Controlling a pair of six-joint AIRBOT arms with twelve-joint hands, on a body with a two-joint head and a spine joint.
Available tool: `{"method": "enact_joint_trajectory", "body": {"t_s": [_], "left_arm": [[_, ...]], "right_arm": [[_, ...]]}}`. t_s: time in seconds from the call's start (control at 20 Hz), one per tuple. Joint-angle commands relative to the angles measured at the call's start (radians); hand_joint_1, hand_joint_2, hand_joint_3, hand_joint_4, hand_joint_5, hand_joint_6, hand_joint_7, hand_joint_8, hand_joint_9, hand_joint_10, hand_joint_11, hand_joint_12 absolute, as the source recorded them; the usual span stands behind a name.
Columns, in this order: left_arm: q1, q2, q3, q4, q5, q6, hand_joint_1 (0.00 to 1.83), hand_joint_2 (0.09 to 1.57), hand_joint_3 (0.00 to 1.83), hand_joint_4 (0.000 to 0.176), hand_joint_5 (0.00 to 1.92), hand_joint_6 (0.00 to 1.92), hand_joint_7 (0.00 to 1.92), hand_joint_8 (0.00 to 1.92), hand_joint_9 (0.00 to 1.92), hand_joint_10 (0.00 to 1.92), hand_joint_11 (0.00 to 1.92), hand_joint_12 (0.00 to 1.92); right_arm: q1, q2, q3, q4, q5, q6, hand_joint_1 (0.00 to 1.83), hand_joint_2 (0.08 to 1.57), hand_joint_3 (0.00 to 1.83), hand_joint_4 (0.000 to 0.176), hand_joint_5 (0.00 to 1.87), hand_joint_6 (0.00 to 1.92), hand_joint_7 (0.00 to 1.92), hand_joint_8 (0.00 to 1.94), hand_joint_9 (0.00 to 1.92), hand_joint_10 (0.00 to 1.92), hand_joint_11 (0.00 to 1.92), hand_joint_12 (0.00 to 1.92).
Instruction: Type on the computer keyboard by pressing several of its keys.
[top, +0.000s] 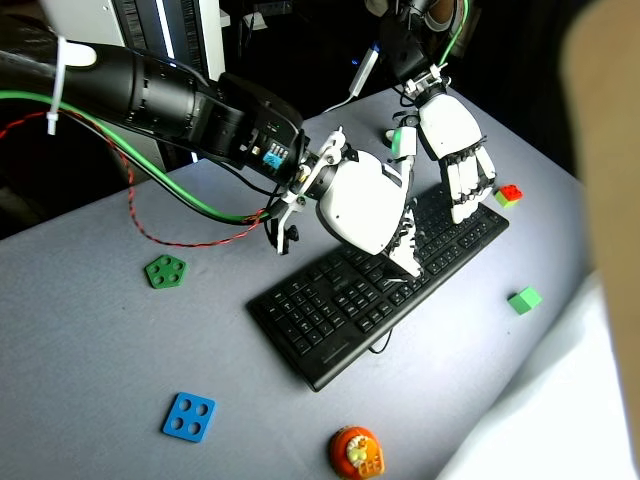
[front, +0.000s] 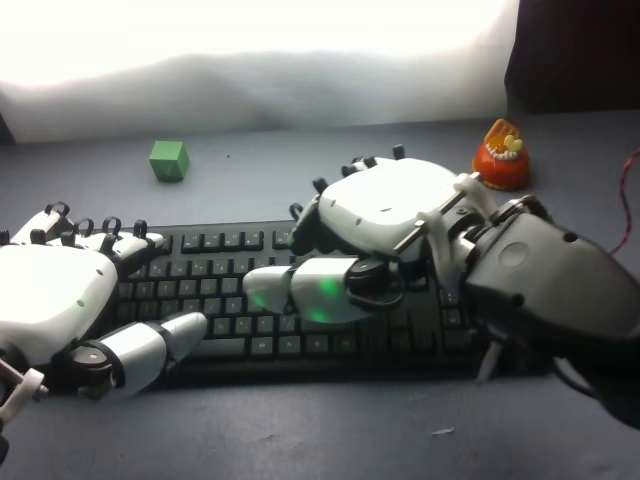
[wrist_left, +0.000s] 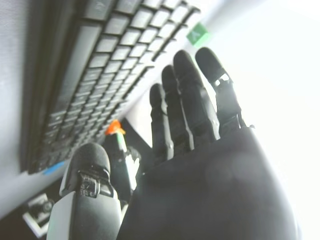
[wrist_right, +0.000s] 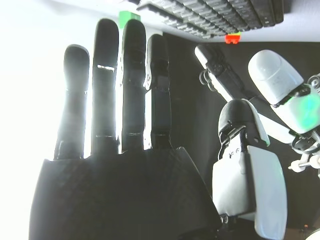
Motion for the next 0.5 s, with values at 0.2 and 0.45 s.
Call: {"method": "enact_joint_trajectory", "body": {"t_s": [0.2,0.45], "left_arm": [[0.032,-0.047,0.009,0.071,-0.215,0.040,0.39,1.13,0.00,0.053,0.20,0.00,0.25,0.00,0.26,0.00,0.00,0.78],[0.056,-0.086,0.020,0.080,-0.277,0.075,0.40,1.10,0.00,0.061,0.11,0.00,0.17,0.00,0.19,0.00,0.00,0.63]], "right_arm": [[0.024,0.044,-0.020,-0.058,0.011,-0.021,0.01,1.14,0.00,0.000,0.74,0.02,0.86,0.00,0.58,0.85,0.20,1.71],[0.023,0.076,-0.030,-0.075,-0.008,-0.029,0.00,1.15,0.00,0.000,0.74,0.01,0.86,0.00,0.57,0.85,0.18,1.71]]}}
